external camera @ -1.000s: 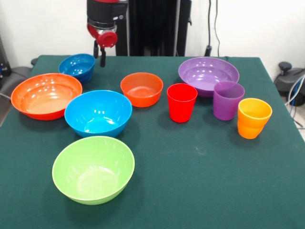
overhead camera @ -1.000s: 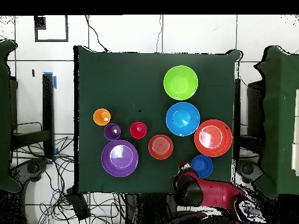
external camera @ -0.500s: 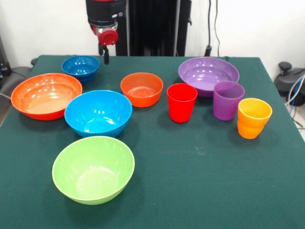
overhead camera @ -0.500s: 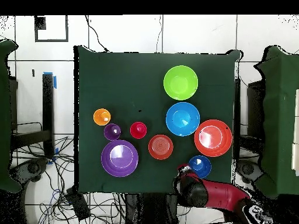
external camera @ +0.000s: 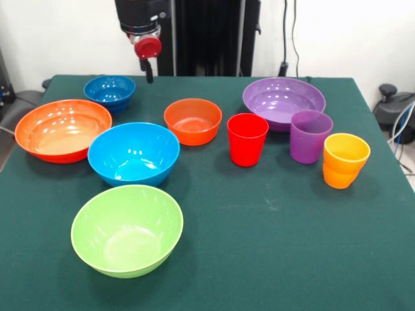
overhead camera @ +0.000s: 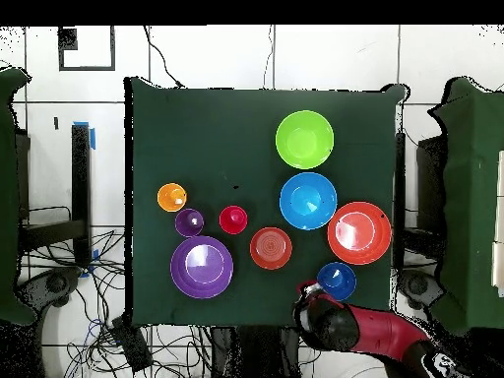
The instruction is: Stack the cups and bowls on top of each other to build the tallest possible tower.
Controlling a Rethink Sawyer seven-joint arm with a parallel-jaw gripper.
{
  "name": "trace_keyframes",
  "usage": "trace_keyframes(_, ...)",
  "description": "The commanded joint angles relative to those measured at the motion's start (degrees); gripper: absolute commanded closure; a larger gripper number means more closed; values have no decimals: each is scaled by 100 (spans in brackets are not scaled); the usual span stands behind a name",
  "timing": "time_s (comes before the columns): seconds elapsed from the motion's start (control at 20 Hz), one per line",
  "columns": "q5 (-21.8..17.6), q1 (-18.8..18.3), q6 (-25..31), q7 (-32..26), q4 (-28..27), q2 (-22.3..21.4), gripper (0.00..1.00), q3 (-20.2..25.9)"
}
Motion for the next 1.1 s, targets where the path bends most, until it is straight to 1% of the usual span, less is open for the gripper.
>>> trace_keyframes(0.05,-223,240,541,-734,-9,31,0,649)
trace_keyframes(0.2,-489,443,425,-725,-192,112,0,375)
trace_keyframes(0.3,-593,459,415,-768,-283,141,0,314)
trace_keyframes(0.65,-1019,371,197,-726,-441,290,0,183)
trace_keyframes(0.8,-1188,237,102,-721,-440,337,0,211)
trace_keyframes(0.95,-1348,103,131,-813,-437,327,0,315)
trace_keyframes(1.1,-1530,43,113,-853,-440,313,0,346)
